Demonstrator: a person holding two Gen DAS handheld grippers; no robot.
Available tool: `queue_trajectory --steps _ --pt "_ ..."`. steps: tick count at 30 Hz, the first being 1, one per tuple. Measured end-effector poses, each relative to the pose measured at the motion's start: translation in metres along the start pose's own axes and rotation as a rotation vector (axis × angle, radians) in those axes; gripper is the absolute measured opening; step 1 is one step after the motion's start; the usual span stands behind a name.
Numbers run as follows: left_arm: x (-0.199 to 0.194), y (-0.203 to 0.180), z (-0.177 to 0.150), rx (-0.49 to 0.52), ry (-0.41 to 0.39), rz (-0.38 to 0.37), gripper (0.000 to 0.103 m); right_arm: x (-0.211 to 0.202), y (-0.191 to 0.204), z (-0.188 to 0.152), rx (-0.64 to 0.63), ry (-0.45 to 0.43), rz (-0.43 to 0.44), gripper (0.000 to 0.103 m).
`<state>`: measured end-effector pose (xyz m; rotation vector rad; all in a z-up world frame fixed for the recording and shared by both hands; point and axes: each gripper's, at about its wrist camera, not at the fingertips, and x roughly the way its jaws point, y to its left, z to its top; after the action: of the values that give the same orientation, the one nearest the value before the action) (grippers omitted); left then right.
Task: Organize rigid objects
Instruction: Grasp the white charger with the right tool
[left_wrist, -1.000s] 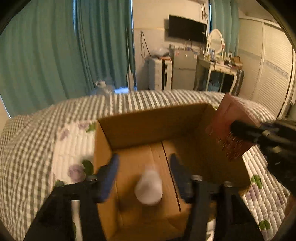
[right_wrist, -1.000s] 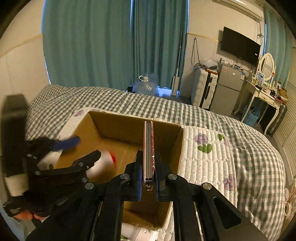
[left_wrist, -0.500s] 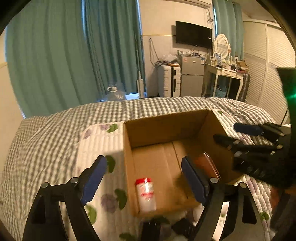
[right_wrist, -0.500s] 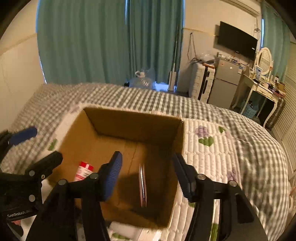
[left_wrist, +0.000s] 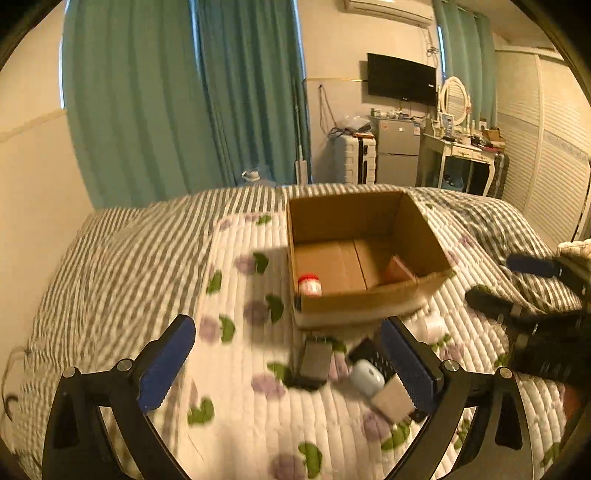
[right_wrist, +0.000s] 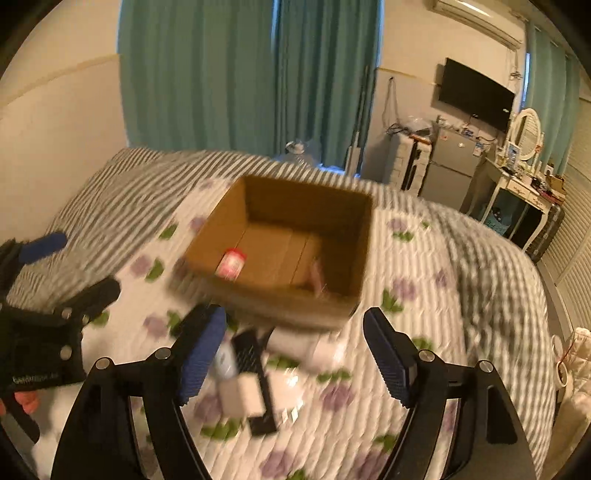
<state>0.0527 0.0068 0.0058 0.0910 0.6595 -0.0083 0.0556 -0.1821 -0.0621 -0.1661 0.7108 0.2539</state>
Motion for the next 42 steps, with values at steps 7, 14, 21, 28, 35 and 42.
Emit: queue_trajectory --steps 7,14,21,28,35,42 --pt "0.02 -0.006 -0.047 0.031 0.041 0.011 0.102 0.041 0.037 -0.066 -0.052 0.108 0.013 0.076" --pt "0.052 0.01 -0.07 0.002 0.092 0.03 0.102 0.089 0.045 -0.099 -0.072 0.206 -0.018 0.076" --pt "0.067 0.022 -0.079 -0.04 0.126 0.016 0.102 0.126 0.063 -0.112 -0.126 0.281 -0.024 0.073" --pt "0.067 0.021 -0.079 -0.042 0.132 0.009 0.102 0.112 0.059 -0.108 -0.109 0.218 -0.023 0.057" --pt "0.061 0.008 -0.071 -0.019 0.128 -0.002 0.102 0.082 0.033 -0.093 -0.029 0.146 -0.003 0.053" --pt "0.074 -0.022 -0.067 -0.022 0.148 -0.053 0.102 0.061 -0.006 -0.068 0.016 0.076 -0.029 0.053"
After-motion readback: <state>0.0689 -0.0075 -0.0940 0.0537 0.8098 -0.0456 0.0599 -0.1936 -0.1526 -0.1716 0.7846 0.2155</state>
